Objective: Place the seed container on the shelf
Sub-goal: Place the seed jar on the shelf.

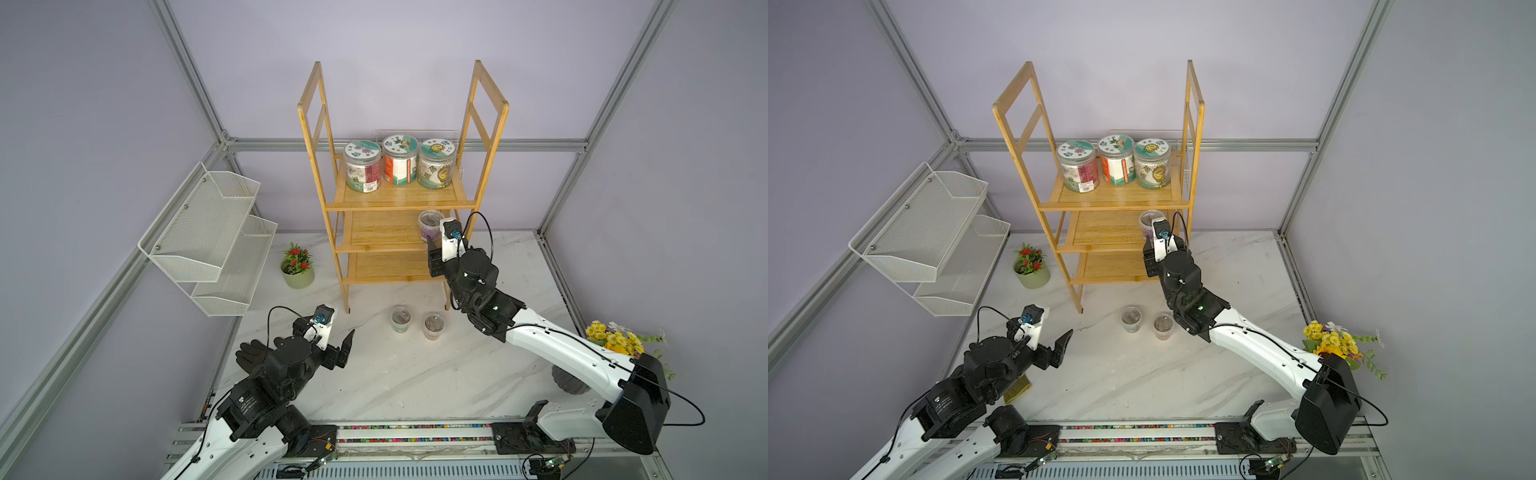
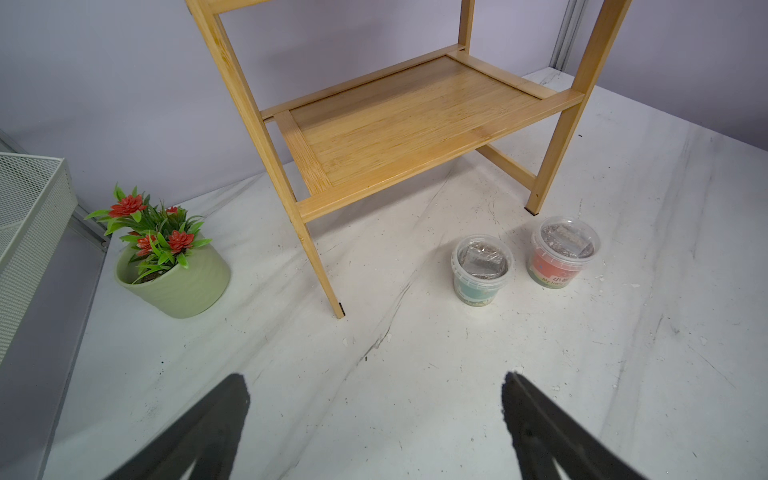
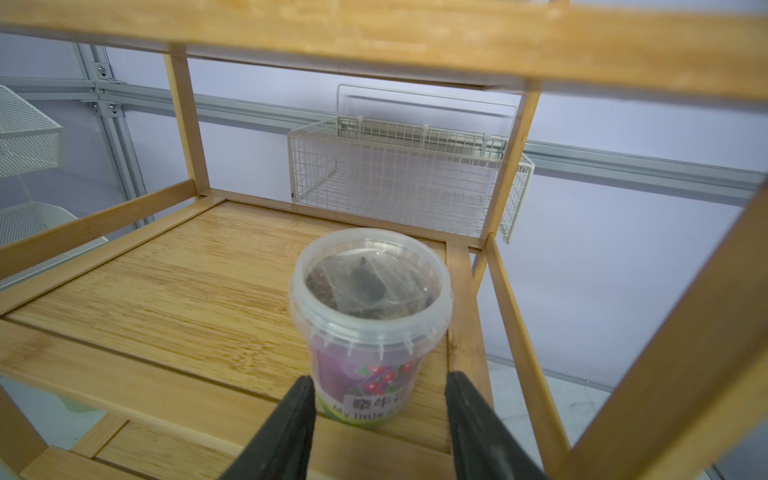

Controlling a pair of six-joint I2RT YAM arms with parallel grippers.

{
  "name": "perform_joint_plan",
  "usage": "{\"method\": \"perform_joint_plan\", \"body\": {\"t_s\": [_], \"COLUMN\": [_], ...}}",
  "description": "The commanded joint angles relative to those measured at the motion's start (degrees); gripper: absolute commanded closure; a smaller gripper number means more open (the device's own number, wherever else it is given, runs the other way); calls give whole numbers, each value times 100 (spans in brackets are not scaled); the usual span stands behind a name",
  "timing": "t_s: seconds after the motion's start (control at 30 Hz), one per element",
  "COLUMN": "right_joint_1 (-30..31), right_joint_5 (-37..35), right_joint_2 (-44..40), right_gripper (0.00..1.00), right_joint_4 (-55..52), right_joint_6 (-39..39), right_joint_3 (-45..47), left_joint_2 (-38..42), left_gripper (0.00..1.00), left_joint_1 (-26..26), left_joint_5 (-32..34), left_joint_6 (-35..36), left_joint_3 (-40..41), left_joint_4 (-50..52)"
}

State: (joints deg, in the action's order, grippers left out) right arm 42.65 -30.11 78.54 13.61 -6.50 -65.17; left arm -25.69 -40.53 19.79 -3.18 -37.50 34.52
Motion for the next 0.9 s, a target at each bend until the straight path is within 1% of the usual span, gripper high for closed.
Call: {"method": "perform_joint_plan", "body": {"t_s": [0.0, 0.53, 0.87], "right_joint_1": [-74, -379, -408], "right_joint_5": [52, 33, 139], "right_joint_2": [81, 516, 539], "right_gripper": [45, 44, 41], "right_joint_4": [-5, -2, 30], "right_joint_6": [114, 263, 184], "right_joint_3": [-209, -512, -597], "left_joint_2": [20, 11, 3], "left_gripper": [3, 2, 1], "left_joint_1": [-20, -14, -15], "left_joint_5": [-34, -15, 0], "left_joint_6": [90, 114, 116], "left_joint_3": [-241, -239, -241], "left_joint_4": [-119, -112, -121]}}
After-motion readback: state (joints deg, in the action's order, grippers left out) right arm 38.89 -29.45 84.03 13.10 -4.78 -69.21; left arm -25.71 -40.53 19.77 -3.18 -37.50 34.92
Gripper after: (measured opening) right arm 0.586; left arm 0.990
